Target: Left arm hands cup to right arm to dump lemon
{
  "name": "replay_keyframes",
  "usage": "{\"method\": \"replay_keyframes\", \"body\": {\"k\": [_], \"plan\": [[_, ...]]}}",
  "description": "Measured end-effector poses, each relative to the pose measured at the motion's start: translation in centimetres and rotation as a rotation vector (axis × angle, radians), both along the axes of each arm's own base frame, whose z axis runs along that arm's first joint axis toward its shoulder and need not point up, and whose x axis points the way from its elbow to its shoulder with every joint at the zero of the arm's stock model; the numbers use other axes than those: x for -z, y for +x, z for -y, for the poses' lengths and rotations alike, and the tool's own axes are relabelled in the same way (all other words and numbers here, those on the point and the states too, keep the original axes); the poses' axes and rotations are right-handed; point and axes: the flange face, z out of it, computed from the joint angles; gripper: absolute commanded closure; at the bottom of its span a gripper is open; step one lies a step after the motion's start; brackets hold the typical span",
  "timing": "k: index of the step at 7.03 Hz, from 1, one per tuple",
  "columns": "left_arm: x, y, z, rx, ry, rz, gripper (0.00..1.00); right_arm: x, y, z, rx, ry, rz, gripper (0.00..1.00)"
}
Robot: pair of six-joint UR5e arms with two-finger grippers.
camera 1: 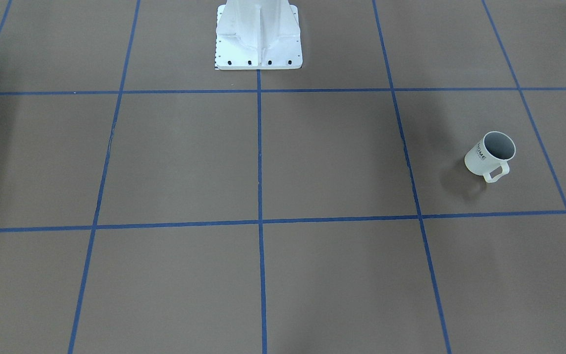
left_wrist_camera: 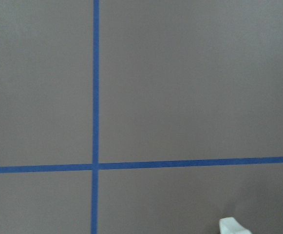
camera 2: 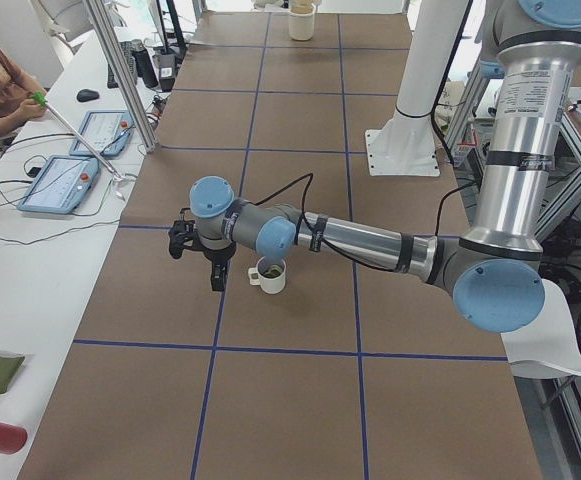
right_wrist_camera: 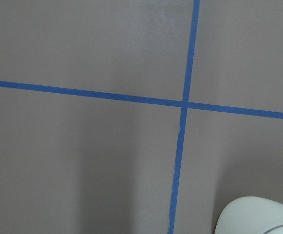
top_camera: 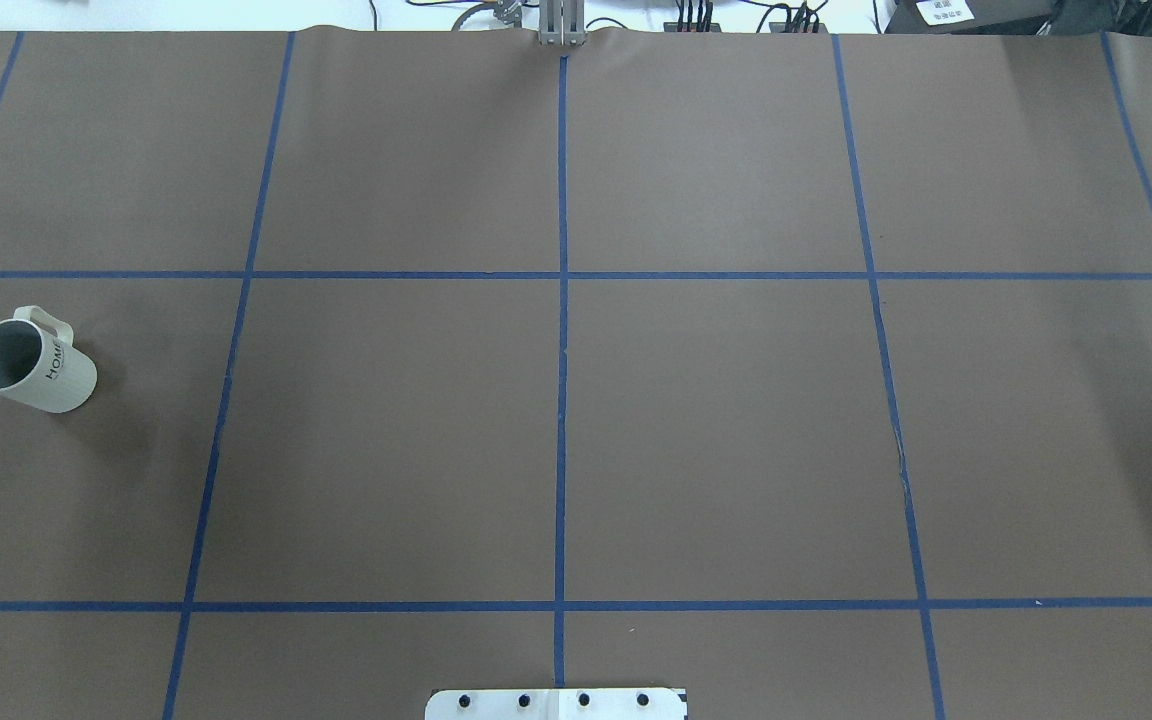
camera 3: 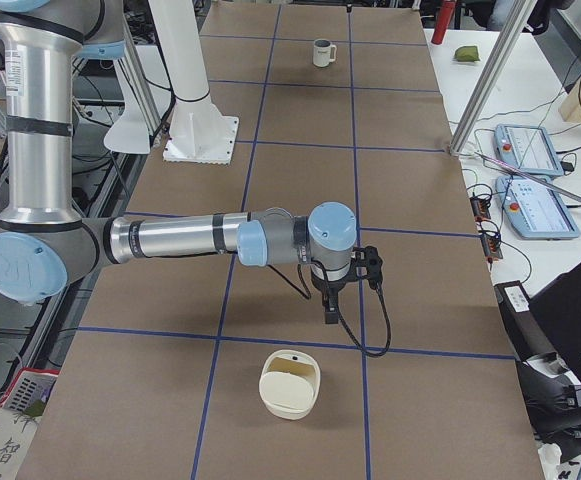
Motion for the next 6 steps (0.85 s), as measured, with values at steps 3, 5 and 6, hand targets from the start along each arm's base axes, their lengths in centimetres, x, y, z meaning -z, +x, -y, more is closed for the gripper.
{"method": "replay_keyframes", "body": {"k": [3, 5, 6], "plan": [[-0.8, 6.1, -5.6, 0.002, -0.043, 0.06, 0.0, 1.2, -0.7, 0.5, 0.015, 0.021, 0.004, 0.0], [-1.9, 9.6, -7.9, 0.003, -0.048, 0.08, 0.0, 1.5, -0.8, 0.6, 0.016, 0.027, 0.007, 0.0], [-2.3, 10.6, -8.3, -0.003, -0.055, 0.083, 0.0, 1.6, -0.8, 0.5, 0.017, 0.027, 0.013, 0.0]]}}
